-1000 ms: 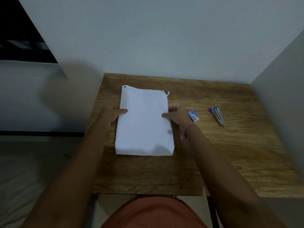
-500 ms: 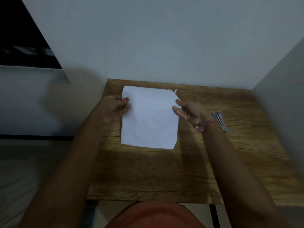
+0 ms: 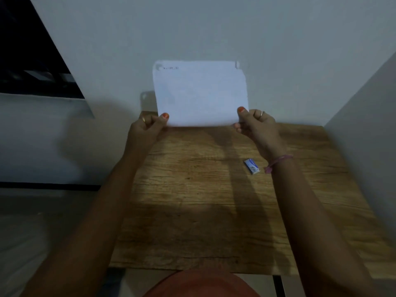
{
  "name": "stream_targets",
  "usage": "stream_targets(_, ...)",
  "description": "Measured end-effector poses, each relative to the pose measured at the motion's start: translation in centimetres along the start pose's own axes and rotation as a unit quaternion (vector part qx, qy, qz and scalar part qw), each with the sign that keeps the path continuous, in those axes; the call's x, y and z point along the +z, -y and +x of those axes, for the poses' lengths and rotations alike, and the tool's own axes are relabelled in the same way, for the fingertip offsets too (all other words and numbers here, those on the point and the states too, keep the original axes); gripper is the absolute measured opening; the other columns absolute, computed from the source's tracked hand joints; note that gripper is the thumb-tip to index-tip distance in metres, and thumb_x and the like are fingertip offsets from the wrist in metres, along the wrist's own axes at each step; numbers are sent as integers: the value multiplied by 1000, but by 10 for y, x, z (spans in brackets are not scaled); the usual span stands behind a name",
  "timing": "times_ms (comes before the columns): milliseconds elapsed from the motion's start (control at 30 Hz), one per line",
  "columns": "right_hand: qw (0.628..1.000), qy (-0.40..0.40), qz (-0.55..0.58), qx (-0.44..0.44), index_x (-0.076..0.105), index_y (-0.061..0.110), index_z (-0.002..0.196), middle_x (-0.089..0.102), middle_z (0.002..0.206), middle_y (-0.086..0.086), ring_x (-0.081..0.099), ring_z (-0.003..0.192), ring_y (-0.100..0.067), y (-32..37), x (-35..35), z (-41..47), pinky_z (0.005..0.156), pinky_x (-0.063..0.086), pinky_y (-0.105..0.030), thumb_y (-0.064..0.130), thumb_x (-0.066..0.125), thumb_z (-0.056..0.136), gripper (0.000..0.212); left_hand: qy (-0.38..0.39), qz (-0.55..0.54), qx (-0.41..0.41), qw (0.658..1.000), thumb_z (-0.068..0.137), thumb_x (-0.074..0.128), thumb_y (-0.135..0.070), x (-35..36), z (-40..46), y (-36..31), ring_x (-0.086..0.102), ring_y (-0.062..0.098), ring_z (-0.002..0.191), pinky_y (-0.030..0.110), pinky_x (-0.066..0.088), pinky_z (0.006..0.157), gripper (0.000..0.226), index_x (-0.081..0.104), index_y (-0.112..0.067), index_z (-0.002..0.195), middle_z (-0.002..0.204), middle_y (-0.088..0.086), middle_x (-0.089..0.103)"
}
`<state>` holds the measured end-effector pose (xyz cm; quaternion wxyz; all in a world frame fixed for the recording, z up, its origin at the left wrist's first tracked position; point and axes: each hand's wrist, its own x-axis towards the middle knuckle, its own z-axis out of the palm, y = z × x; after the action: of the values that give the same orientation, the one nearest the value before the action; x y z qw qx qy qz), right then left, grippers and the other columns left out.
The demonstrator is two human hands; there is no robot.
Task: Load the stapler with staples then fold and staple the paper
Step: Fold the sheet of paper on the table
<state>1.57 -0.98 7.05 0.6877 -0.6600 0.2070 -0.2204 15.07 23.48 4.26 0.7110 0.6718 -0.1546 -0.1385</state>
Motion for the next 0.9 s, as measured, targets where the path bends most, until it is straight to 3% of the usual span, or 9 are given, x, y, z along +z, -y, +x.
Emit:
stream_targets(100,999,-3,-25,27,63,8,83,68,80,-11,65,75,-16,-36,-8,-23,74,57,-26,26,63,90,19,-16,69,-19,997,87,67,-36,2,-29,32,69,11,69,27,58,65,28,67,-16,68,71,1,72)
stream_targets(200,992,5,-37,120,59,-8,102,69,92,-18,68,84,-22,-78,-20,-52,75,57,-28,30,64,89,40,-25,151,-92,984,86,67,-39,2,-56,67,70,29,78,45,58,73,33,67,-7,76,80,15,72)
stream_targets(300,973,-22,-117,198,66,-1,95,72,84,-14,65,78,-22,-107,-25,-72,74,55,-33,37,66,86,39,7,202,-143,969,86,66,-38,3,-74,91,72,19,78,34,59,71,26,69,-13,82,81,4,73)
stream_targets(400,958,-53,-196,202,69,7,78,71,68,-6,62,63,-17,-116,-25,-75,61,50,-28,42,67,84,36,3,238,-156,959,86,66,-38,6,-80,100,68,11,71,21,50,59,23,68,-15,82,79,0,71)
stream_targets(500,948,-68,-240,196,68,12,75,72,68,-4,66,66,-16,-120,-25,-72,59,46,-25,41,68,83,30,11,330,-153,932,87,65,-37,9,-76,101,60,10,73,22,40,57,21,65,-16,86,78,-3,64)
stream_targets(633,934,-96,-296,178,64,15,69,68,66,-2,63,67,-13,-130,-23,-68,63,47,-26,39,72,81,28,18,346,-176,922,86,67,-36,9,-71,104,61,15,77,23,40,57,22,65,-14,91,83,2,65)
stream_targets(733,919,-121,-335,168,57,19,61,59,61,2,54,63,-8,-134,-21,-65,55,38,-22,38,72,80,31,26,370,-173,912,88,65,-37,10,-69,105,61,16,74,23,38,56,24,64,-13,85,79,4,64)
stream_targets(900,901,-109,-386,167,64,16,73,62,66,2,58,67,-10,-139,-19,-58,55,38,-22,42,67,83,28,34,444,-157,882,92,58,-39,14,-64,106,52,13,57,23,35,51,36,54,-15,65,62,2,54)
